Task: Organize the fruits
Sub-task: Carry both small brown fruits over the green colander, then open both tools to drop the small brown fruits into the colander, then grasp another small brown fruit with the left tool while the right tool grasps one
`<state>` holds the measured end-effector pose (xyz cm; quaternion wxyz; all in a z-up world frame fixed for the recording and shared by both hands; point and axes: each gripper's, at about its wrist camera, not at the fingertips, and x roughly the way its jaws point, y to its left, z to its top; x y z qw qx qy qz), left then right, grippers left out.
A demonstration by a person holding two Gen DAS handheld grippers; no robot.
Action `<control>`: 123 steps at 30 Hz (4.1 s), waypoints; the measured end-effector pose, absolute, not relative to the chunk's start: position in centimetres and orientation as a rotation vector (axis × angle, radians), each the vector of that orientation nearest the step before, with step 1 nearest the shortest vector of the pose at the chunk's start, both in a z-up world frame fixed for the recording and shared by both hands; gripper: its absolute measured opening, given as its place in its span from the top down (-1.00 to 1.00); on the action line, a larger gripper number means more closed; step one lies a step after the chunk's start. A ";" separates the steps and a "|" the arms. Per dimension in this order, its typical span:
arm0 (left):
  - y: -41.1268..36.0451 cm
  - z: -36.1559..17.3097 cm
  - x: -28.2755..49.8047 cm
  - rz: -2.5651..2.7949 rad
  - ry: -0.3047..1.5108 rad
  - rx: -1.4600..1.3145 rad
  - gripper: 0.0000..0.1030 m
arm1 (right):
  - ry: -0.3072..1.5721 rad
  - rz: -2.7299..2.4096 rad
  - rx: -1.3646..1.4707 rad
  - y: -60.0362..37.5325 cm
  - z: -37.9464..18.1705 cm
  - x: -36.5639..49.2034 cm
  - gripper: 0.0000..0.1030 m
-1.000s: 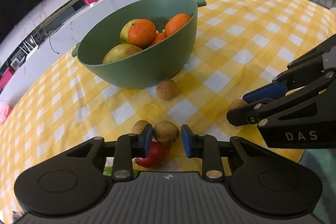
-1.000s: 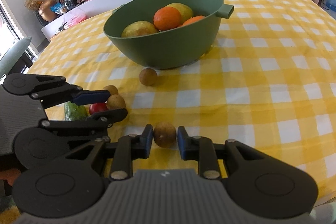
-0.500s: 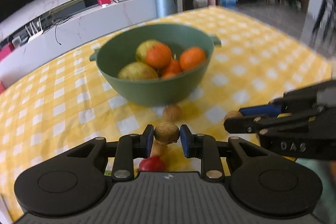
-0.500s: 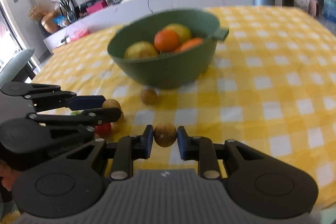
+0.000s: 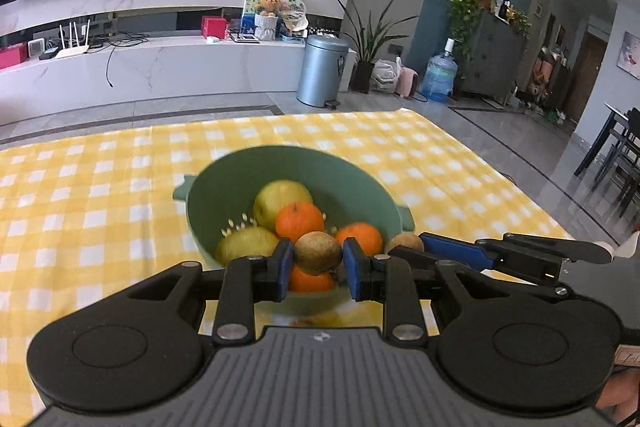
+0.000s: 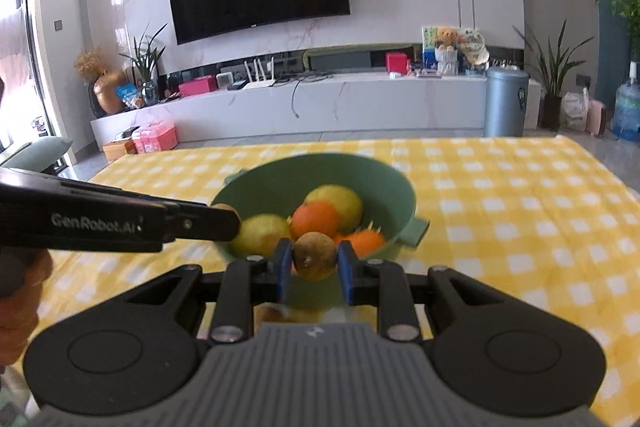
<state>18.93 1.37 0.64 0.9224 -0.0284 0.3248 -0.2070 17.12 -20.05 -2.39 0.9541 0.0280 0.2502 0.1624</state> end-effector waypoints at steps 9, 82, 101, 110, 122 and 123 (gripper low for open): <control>0.8 -0.7 21.5 -0.386 0.712 -0.025 0.42 | 0.501 0.343 -0.030 -18.9 -3.0 20.3 0.60; 4.1 -2.7 17.0 -0.392 0.857 -0.009 0.02 | 0.535 0.421 -0.045 -16.0 -5.1 14.7 0.19; 1.7 -6.5 16.9 -0.451 0.929 0.182 0.12 | 0.737 0.320 0.090 -18.3 -7.2 17.4 0.25; 0.6 -7.6 17.2 -0.452 0.938 0.235 0.27 | 0.764 0.325 0.116 -18.6 -7.4 17.8 0.25; 1.3 -7.4 17.8 -0.420 0.930 0.172 0.50 | 0.745 0.370 0.107 -18.0 -7.4 17.9 0.25; 1.5 -7.3 17.8 -0.411 0.925 0.155 0.50 | 0.740 0.374 0.105 -17.9 -7.4 17.9 0.25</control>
